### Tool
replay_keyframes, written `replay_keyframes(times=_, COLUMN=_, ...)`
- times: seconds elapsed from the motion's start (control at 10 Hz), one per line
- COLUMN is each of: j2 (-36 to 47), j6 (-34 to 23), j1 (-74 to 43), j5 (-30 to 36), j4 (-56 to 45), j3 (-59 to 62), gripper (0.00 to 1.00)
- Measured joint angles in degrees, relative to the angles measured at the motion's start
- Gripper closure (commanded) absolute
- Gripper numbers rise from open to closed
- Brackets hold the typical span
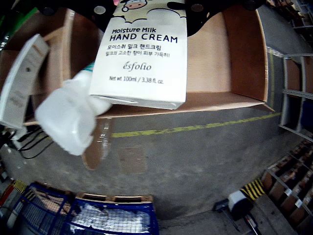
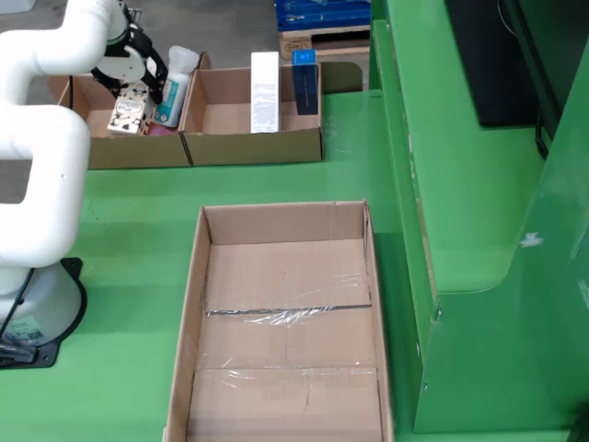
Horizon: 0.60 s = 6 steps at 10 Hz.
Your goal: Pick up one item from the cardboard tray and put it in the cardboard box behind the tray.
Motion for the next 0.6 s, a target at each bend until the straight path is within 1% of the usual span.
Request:
replay_keyframes(times=0.2, j2=-1.93, j6=0.00, j1=0.44, j5=3.78, j4=2.72, j3=-0.08, gripper=1.00)
replay_keyframes(times=0.6, j2=-2.46, j6=0.09, j1=0.36, j5=3.78, j4=2.81, j3=-0.08, gripper=1.00)
